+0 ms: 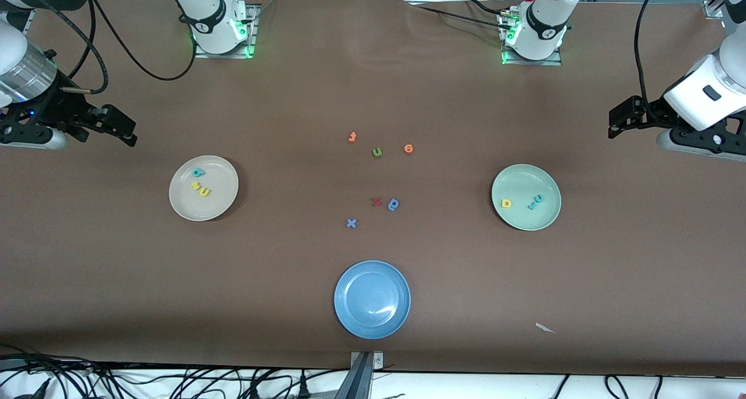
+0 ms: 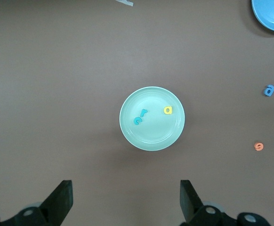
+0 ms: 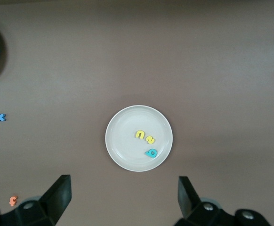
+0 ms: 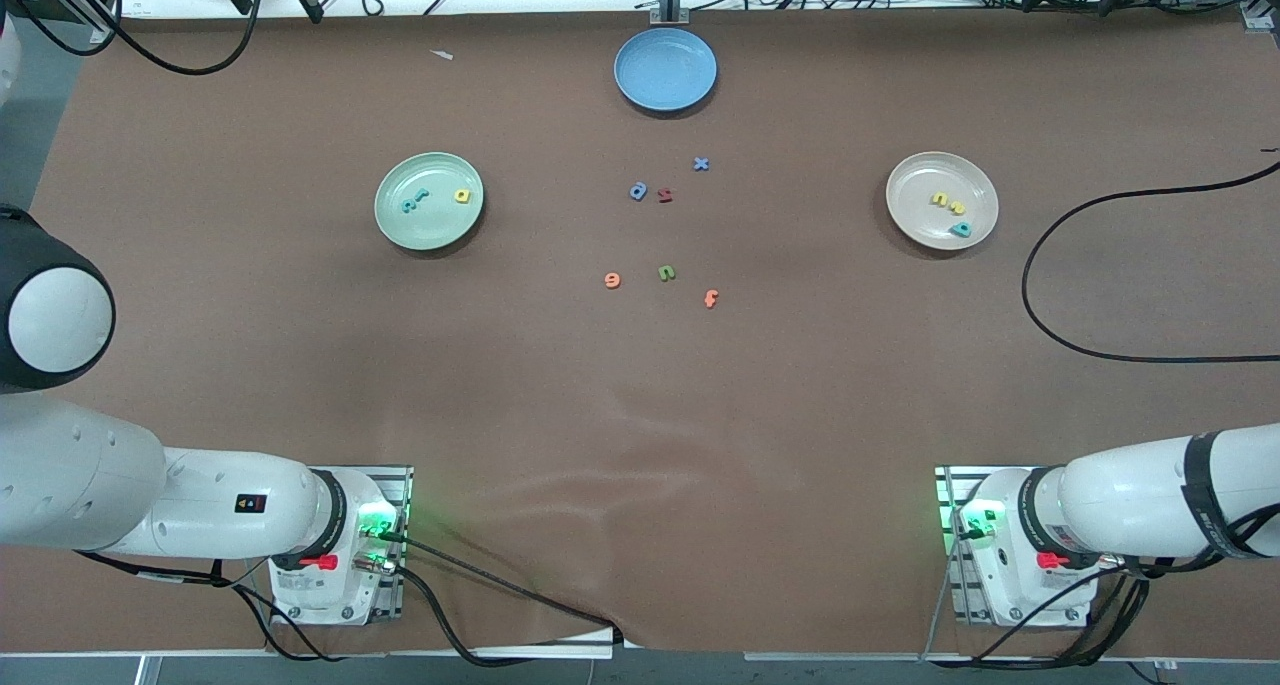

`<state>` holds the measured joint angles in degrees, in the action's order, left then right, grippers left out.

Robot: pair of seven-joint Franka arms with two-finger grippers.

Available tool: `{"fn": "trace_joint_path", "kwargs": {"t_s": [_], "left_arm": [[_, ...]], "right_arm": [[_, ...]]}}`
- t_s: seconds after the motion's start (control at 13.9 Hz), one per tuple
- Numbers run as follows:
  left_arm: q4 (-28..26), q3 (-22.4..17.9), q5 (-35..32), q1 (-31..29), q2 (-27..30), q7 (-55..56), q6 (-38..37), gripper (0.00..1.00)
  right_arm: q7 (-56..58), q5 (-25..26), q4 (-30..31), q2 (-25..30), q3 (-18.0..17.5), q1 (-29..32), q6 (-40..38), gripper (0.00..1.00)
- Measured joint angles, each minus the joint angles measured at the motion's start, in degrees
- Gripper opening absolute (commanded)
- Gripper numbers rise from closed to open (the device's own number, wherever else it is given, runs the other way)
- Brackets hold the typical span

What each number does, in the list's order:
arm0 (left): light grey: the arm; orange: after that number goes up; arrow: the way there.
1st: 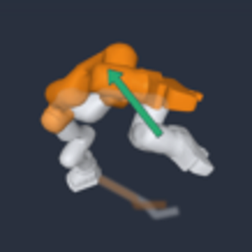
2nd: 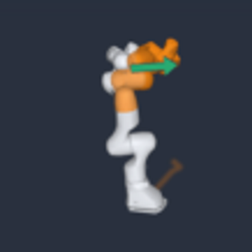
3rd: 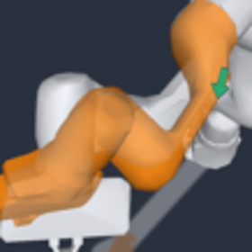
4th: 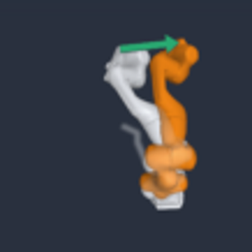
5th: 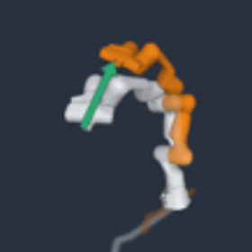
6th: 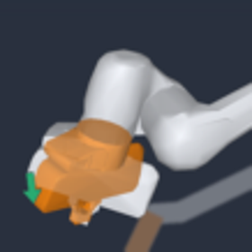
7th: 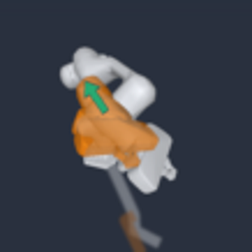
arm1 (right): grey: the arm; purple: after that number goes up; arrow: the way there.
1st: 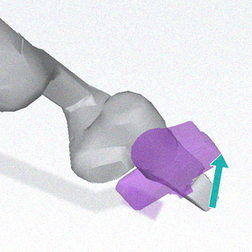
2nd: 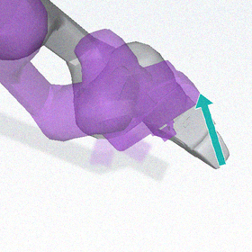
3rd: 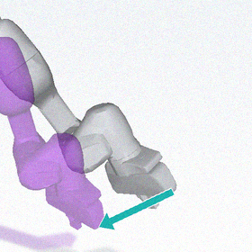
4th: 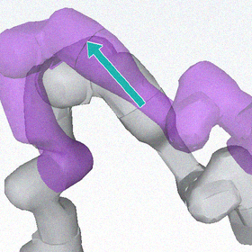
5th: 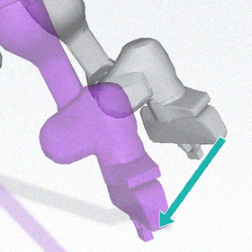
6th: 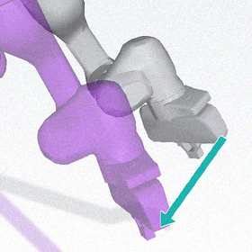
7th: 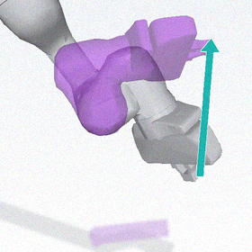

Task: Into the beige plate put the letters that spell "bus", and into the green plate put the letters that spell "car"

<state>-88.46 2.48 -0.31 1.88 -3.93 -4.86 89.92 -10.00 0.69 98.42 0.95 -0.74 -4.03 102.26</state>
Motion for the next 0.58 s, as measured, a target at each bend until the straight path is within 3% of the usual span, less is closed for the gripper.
{"fn": "trace_joint_path", "kwargs": {"t_s": [0.58], "left_arm": [[0.0,0.0,0.0,0.0,0.0,0.0,0.0,1.0]], "right_arm": [[2.6,0.2,-0.5,0.2,0.5,0.3,-3.1,1.0]]}}
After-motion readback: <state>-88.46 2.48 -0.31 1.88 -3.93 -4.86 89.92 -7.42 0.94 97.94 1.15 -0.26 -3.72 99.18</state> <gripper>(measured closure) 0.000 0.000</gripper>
